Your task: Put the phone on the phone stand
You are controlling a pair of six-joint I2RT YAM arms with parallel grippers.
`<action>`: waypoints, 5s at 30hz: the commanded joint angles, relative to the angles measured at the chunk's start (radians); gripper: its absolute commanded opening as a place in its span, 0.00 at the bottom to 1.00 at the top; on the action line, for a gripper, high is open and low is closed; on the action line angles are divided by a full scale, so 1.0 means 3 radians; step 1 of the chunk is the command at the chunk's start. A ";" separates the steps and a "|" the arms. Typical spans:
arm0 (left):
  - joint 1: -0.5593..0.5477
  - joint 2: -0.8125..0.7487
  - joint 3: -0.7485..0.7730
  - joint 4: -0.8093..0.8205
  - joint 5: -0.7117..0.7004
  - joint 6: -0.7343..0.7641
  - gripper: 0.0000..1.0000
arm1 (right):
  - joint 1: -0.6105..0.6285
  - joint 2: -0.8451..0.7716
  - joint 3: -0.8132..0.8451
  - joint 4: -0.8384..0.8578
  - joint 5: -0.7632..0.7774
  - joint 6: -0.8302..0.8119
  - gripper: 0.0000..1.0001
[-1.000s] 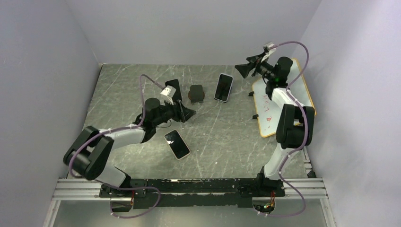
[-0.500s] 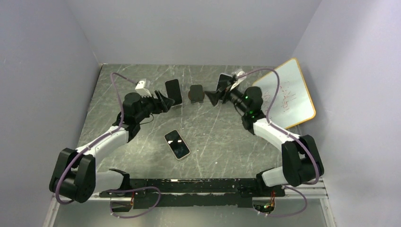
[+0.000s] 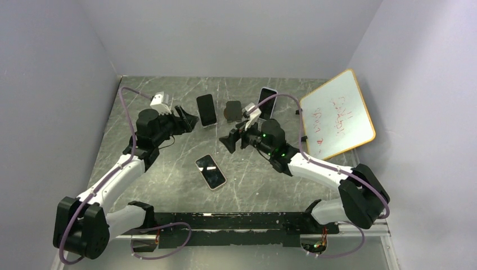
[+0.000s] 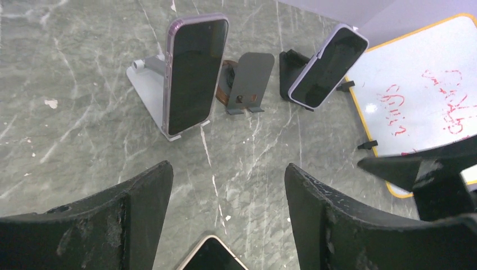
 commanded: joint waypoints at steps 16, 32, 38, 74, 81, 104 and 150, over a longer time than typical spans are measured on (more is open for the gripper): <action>0.0249 -0.0155 0.0092 -0.0391 -0.0142 0.0067 0.82 | 0.1086 0.0286 -0.0228 -0.0259 0.0882 0.0039 1.00; 0.0365 -0.0047 0.0064 -0.0608 -0.0261 -0.0090 0.88 | 0.1436 0.0683 -0.0111 -0.0346 0.0961 0.0042 1.00; 0.0394 -0.0017 0.0059 -0.0655 -0.0207 -0.0093 0.88 | 0.1451 0.1053 0.0170 -0.0588 0.1160 0.0100 1.00; 0.0406 0.0114 -0.0034 -0.0573 -0.0083 -0.0139 0.87 | 0.1503 0.1485 0.0371 -0.0984 0.1139 0.0295 0.75; 0.0406 0.0123 -0.0043 -0.0568 -0.0065 -0.0142 0.87 | 0.1500 0.1491 0.0329 -0.0910 0.1031 0.0329 0.51; 0.0406 0.0258 -0.0417 0.0394 0.0953 -0.0429 0.82 | 0.1007 0.1197 -0.0117 -0.0113 0.0394 0.0662 0.35; 0.0416 -0.0097 -0.0561 0.0224 0.0724 -0.0407 0.83 | 0.1662 0.1323 0.0482 -0.0772 0.1232 0.0267 1.00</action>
